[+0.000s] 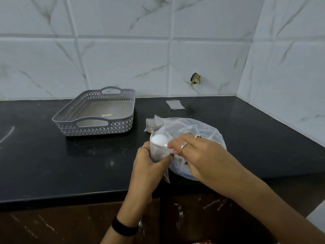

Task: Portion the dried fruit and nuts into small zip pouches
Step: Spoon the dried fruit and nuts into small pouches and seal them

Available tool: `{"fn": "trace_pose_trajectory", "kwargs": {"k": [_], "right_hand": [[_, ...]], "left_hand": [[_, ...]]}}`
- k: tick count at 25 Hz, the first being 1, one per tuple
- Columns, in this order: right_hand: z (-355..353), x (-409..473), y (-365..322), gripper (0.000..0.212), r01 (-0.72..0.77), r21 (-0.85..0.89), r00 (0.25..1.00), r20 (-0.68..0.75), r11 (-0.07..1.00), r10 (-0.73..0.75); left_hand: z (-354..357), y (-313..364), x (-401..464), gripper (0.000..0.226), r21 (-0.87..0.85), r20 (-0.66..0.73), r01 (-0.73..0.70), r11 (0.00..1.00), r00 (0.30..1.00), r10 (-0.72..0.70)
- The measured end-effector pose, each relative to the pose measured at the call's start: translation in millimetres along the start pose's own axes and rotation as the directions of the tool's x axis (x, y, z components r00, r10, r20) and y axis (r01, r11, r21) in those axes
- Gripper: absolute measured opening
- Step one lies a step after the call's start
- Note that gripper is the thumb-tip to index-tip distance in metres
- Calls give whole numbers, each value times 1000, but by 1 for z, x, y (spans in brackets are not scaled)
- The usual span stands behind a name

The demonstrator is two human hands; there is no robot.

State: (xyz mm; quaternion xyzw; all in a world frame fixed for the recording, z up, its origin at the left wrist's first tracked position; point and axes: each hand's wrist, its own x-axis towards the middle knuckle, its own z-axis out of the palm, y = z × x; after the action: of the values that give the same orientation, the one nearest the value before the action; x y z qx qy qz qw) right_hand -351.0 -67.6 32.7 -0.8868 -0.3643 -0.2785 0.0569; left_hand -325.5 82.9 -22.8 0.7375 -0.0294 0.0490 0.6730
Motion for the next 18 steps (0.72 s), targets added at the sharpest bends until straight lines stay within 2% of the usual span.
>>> {"fn": "trace_pose_trajectory", "kwargs": {"k": [2, 5, 7, 8, 9, 11, 13, 14, 15, 16, 18], "right_hand": [[-2, -1, 2, 46, 69, -68, 997, -26, 995, -71], [1, -2, 6, 30, 89, -62, 994, -58, 994, -93], [1, -5, 6, 25, -7, 63, 997, -73, 998, 12], [-2, -7, 5, 24, -114, 214, 986, -94, 970, 137], [-6, -8, 3, 19, -242, 401, 948, -99, 884, 304], [-14, -12, 7, 13, -378, 724, 818, -31, 577, 574], [-18, -23, 17, 14, -383, 888, 695, 95, 255, 713], [-18, -31, 22, 14, -371, 918, 641, 146, 138, 754], [-18, -39, 26, 14, -370, 927, 596, 185, 63, 782], [-17, -48, 29, 14, -393, 919, 565, 206, 41, 799], [-12, -61, 32, 14, -487, 870, 510, 207, 81, 835]], "left_hand": [[1, -3, 2, 53, -2, 0, -3, 1000, 1000, 3], [3, -5, 4, 50, 11, -4, -9, 1000, 1000, 10], [5, -7, 6, 49, 21, -18, -6, 1000, 1000, 6], [6, -7, 7, 48, 26, -20, -5, 1000, 1000, 5], [7, -8, 8, 46, 27, -15, -4, 1000, 1000, 5], [10, -9, 9, 41, 10, -5, -3, 1000, 1000, 3], [14, -12, 9, 36, -5, -8, 1, 1000, 1000, -1], [16, -13, 9, 35, -12, -11, -1, 1000, 1000, 1], [20, -14, 9, 34, -17, -13, -9, 1000, 1000, 9], [23, -15, 9, 35, -19, -16, -17, 1000, 1000, 17], [31, -16, 10, 36, -21, -22, -25, 999, 999, 25]]}}
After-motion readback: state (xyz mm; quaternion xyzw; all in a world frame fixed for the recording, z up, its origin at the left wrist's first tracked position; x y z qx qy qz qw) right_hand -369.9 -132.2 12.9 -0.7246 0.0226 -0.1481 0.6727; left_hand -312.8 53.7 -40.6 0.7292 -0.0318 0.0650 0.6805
